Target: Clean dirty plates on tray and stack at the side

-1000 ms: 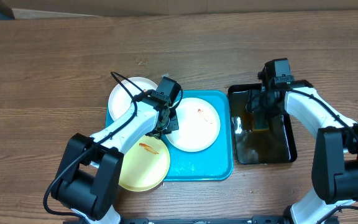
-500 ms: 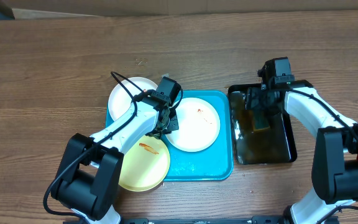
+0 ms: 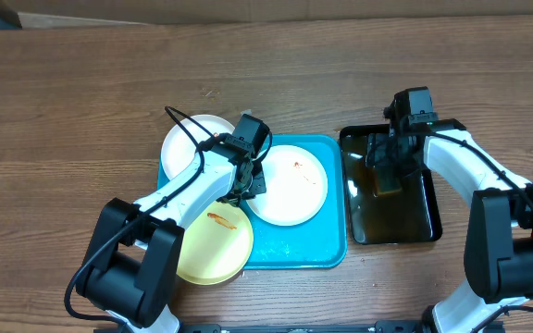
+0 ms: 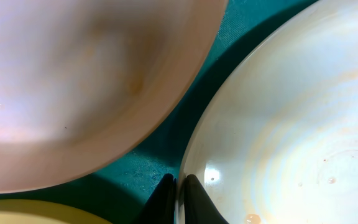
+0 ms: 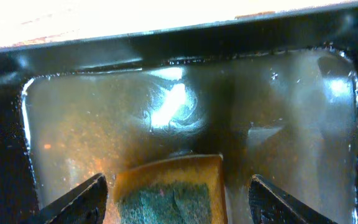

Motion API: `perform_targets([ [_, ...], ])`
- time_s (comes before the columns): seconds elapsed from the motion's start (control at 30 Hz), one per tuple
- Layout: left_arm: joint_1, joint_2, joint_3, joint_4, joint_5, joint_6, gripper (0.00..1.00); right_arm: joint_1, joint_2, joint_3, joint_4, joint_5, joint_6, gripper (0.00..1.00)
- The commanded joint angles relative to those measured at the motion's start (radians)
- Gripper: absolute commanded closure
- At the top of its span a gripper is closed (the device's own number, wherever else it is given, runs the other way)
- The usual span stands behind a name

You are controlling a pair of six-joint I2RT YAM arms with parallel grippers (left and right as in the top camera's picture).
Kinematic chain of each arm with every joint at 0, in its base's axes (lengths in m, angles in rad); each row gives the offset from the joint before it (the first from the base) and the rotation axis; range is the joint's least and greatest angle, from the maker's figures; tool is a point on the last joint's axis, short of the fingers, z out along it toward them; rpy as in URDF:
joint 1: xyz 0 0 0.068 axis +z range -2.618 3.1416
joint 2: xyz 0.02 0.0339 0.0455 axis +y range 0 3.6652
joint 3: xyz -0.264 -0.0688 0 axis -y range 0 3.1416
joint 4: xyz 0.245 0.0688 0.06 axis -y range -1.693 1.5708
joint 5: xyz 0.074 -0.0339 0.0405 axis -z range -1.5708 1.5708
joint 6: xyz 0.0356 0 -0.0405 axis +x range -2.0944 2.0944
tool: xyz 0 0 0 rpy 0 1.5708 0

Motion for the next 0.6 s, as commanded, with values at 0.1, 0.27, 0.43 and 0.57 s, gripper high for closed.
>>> perform_targets([
  [0.1,0.003,0.008,-0.006,0.004,-0.016,0.005,0.91,-0.002,-0.001,-0.002,0.006,-0.006,0.005,0.27],
  [0.27,0.003,0.008,-0.006,0.004,-0.016,0.005,0.91,-0.001,-0.001,-0.002,-0.023,-0.006,0.054,0.26],
  [0.43,0.003,0.008,-0.006,0.004,-0.016,0.005,0.91,0.002,-0.001,-0.002,-0.02,-0.006,0.053,0.29],
  [0.57,0.003,0.008,-0.006,0.003,-0.016,0.005,0.91,0.002,-0.001,-0.002,-0.019,-0.006,0.053,0.43],
])
